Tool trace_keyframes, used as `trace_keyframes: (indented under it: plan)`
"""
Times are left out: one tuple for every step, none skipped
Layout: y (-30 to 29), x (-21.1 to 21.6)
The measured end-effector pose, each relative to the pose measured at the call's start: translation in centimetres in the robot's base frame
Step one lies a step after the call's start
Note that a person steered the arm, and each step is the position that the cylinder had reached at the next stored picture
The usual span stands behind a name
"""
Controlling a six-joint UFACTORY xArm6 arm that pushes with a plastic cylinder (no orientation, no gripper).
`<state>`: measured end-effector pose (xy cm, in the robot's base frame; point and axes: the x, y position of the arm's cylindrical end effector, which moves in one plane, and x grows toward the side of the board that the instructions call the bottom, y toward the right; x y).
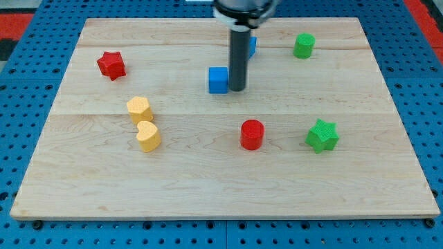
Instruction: Move the blue cube left to the blue triangle
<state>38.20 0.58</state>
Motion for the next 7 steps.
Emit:
trace_keyframes:
  plan:
    - [-3.0, 0.2]
    - [-1.2, 2.7]
    - [-1.4, 2.8]
    - [-4.5, 2.3]
    - [-6.9, 2.2]
    - [-4.5, 0.2]
    - [-4.0, -1.2]
